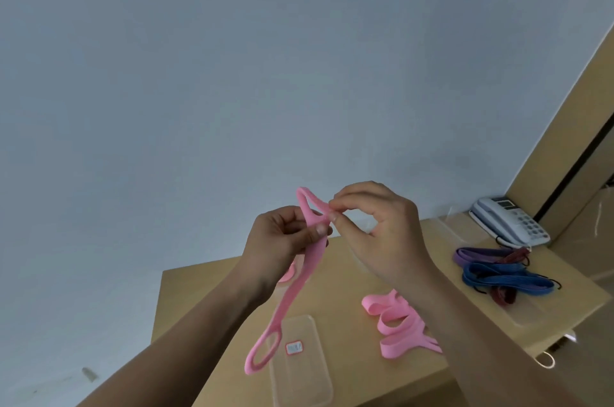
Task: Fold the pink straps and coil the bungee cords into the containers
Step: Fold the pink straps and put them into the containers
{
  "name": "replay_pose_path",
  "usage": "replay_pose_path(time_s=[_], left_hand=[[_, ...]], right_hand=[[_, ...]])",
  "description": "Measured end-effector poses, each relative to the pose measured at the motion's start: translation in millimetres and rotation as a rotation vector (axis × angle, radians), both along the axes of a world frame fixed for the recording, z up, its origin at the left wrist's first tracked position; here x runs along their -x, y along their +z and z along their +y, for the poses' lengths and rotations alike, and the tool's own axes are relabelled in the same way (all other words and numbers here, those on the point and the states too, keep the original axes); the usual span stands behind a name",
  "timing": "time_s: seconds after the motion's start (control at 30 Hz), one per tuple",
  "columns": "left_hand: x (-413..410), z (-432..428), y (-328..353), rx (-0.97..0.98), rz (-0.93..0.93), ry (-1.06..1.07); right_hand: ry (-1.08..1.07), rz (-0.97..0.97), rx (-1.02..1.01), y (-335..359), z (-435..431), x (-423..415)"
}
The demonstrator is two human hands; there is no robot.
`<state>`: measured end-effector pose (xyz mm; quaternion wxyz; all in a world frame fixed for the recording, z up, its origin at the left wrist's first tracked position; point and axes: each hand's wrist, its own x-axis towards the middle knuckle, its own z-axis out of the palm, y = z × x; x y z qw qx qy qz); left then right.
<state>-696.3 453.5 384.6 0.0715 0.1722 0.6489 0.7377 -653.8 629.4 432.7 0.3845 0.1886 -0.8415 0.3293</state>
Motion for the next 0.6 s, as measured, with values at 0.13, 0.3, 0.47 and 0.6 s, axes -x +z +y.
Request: replay_pose_path(time_s=[0.13,0.3,0.47,0.6], left_hand=[[-6,6,2,-0.031,-0.011,-0.027],[-8,19,3,-0.041,-0.028,0.060],[-11,31,1,0.039,-0.013,0.145],[-12,38,0,0.119,0.011,0.213]], right_hand=[[0.018,0.028,-0.071,-8,8,9],[0.083,0.049,-0.152,-17,20,20],[0.117,0.058,-0.179,-22,32,28],[0.053,0.041,-0.194,-20,38,34]])
